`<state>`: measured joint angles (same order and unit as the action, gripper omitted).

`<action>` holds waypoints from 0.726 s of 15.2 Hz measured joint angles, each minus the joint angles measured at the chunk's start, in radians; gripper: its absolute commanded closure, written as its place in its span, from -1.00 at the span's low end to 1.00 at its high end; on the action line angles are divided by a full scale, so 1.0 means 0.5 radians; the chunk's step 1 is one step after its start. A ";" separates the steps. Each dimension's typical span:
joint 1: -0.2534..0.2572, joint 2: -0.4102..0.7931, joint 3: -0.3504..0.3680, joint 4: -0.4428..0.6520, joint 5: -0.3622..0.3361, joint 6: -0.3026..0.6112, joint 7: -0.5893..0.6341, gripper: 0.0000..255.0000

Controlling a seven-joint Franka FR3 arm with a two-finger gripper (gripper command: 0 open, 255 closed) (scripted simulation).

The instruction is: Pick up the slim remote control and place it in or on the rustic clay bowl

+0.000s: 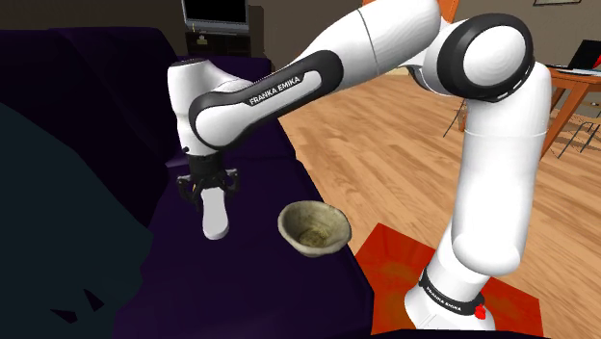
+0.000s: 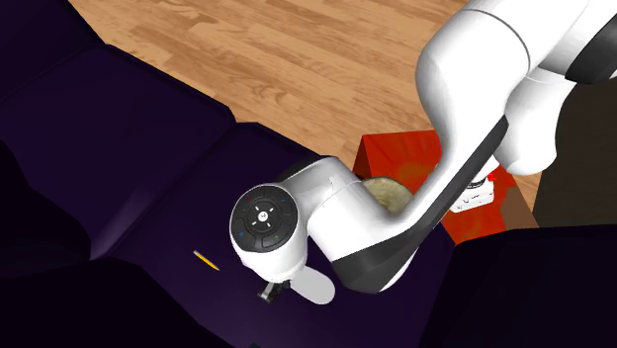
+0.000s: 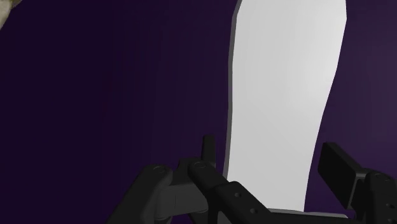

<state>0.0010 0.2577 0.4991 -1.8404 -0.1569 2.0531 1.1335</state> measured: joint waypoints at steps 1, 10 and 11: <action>-0.002 -0.007 0.001 0.020 0.006 -0.026 -0.006 1.00; -0.011 -0.084 0.015 0.164 0.055 -0.236 -0.042 1.00; -0.011 -0.088 0.017 0.187 0.059 -0.264 -0.044 1.00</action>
<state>-0.0044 0.2134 0.5074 -1.7466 -0.1275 1.9213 1.1114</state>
